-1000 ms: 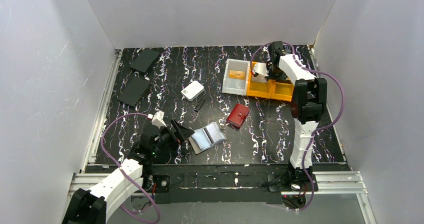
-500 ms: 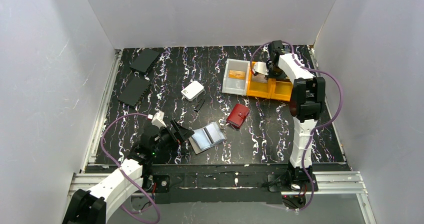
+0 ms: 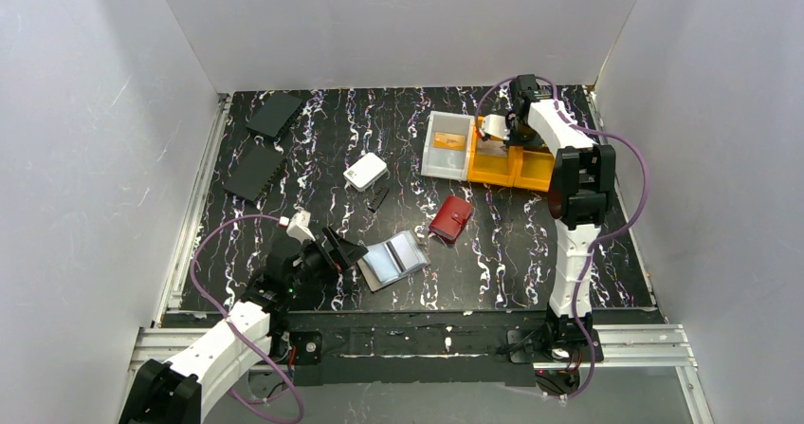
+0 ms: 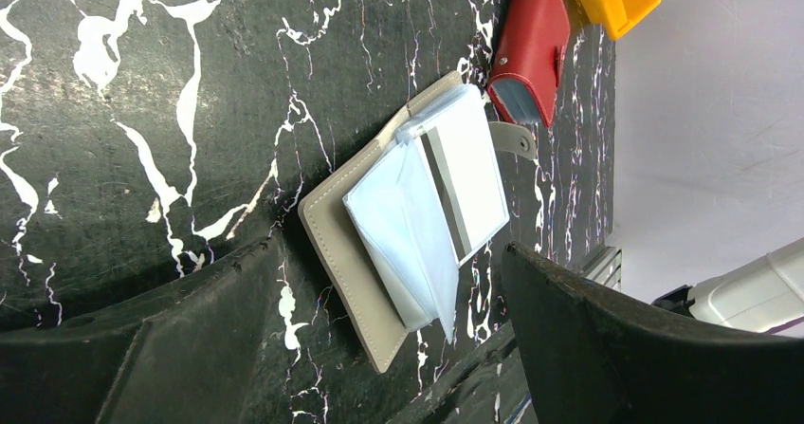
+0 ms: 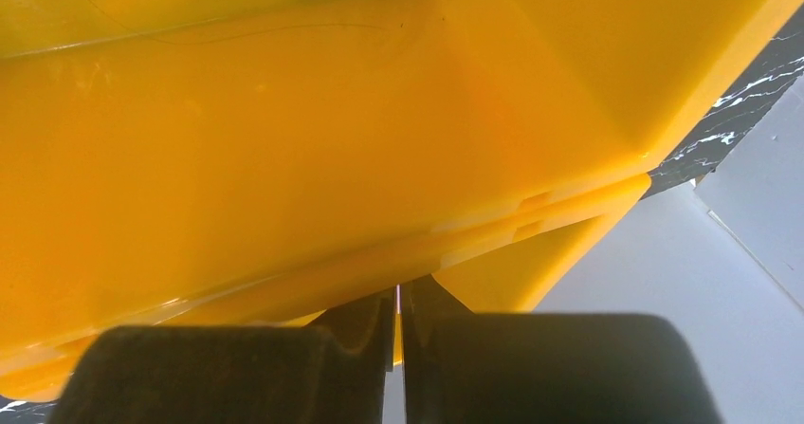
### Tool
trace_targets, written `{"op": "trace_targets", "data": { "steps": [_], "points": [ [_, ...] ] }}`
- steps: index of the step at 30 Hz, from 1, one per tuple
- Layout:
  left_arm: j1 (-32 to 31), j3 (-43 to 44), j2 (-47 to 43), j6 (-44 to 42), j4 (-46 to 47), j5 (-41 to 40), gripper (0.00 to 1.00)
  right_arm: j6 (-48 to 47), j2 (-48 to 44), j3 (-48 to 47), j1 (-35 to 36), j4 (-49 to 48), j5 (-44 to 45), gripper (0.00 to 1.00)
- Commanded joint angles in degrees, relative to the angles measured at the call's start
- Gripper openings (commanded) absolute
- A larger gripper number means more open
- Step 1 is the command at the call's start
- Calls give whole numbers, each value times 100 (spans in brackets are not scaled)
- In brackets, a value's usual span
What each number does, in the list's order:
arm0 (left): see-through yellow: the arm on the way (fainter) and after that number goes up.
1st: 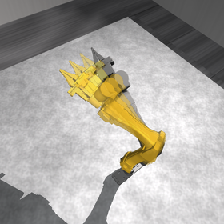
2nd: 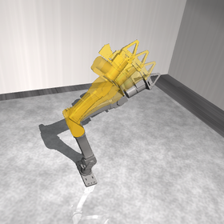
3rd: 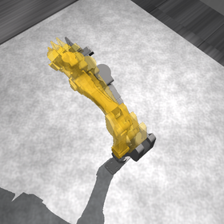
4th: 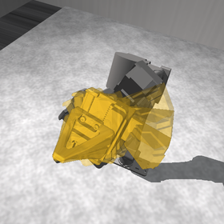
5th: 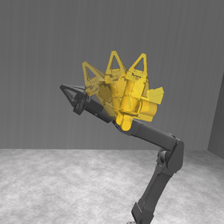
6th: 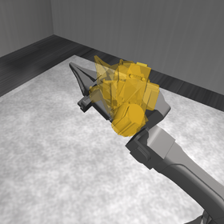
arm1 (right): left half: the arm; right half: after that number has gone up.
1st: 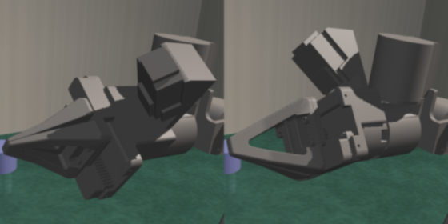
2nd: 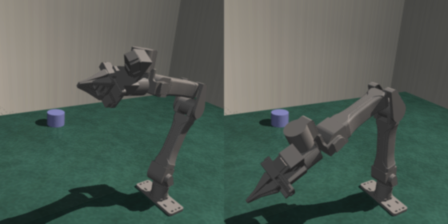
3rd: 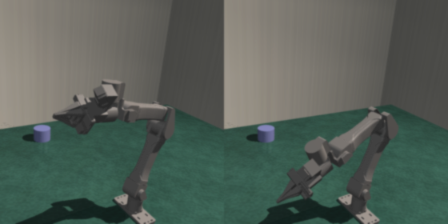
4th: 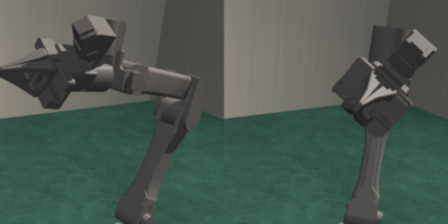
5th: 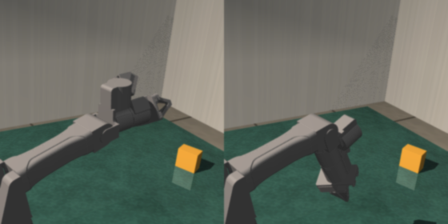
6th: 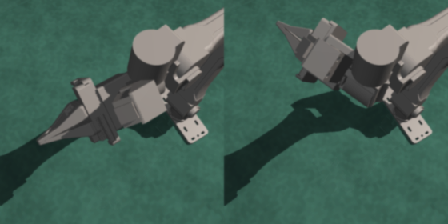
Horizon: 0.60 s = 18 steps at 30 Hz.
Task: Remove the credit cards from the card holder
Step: Place the credit card in the storage box.
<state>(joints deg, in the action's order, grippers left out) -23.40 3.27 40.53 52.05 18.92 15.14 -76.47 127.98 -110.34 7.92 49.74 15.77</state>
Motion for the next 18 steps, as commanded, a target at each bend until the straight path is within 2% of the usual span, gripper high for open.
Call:
{"op": "trace_targets", "data": {
  "steps": [1, 11, 18],
  "points": [
    [27, 99, -79, -29, -90, -99, 86, -20, 194, -342, -1, 238, -88, 10],
    [36, 104, -116, -37, -143, -116, 86, -59, 286, -686, -1, 966, -325, 9],
    [29, 132, -119, -32, -147, -99, 86, 14, 369, -628, -1, 867, -256, 11]
  ]
}}
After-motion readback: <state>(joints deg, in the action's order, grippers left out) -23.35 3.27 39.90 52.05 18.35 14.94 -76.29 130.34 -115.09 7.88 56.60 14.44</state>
